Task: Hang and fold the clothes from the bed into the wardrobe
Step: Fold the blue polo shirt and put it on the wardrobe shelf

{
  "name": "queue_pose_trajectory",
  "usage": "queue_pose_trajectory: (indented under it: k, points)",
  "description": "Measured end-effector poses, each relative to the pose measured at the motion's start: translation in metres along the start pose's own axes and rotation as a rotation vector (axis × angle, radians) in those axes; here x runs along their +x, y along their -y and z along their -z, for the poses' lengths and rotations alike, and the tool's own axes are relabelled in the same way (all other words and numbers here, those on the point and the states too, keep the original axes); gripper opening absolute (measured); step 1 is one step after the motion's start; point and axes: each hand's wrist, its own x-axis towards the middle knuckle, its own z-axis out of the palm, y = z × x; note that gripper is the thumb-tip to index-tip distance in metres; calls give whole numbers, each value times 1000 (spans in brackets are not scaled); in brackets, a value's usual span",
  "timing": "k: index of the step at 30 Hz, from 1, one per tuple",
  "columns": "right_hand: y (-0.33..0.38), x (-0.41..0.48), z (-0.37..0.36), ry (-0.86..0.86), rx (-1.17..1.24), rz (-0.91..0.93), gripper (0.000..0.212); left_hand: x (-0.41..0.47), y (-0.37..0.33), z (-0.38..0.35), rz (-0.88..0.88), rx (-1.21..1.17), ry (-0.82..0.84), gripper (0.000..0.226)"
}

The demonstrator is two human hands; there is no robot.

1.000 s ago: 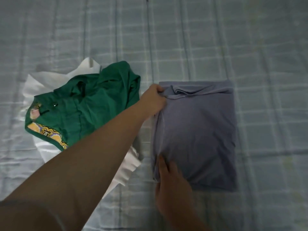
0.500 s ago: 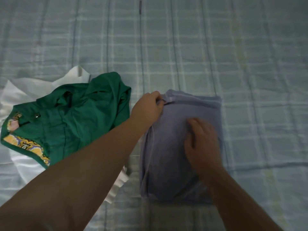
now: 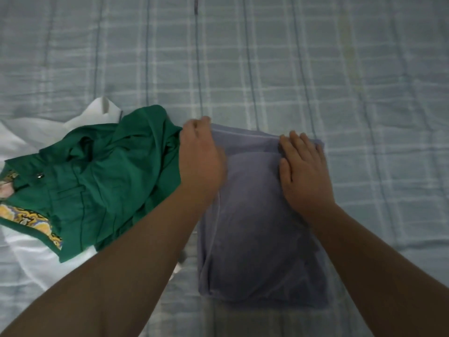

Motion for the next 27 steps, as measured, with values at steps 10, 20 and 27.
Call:
queue_pose_trajectory:
  k: [10, 20, 27]
  points:
    - [-21, -28, -12, 140, -121, -59, 65, -64, 0, -33, -420, 171, 468, 61]
    - [-8, -171, 13, -103, 469, -425, 51, -179, 10, 41, 128, -229, 296, 43]
    - [-10, -232, 8, 103, 458, -728, 29, -245, 19, 52, 639, -249, 345, 29]
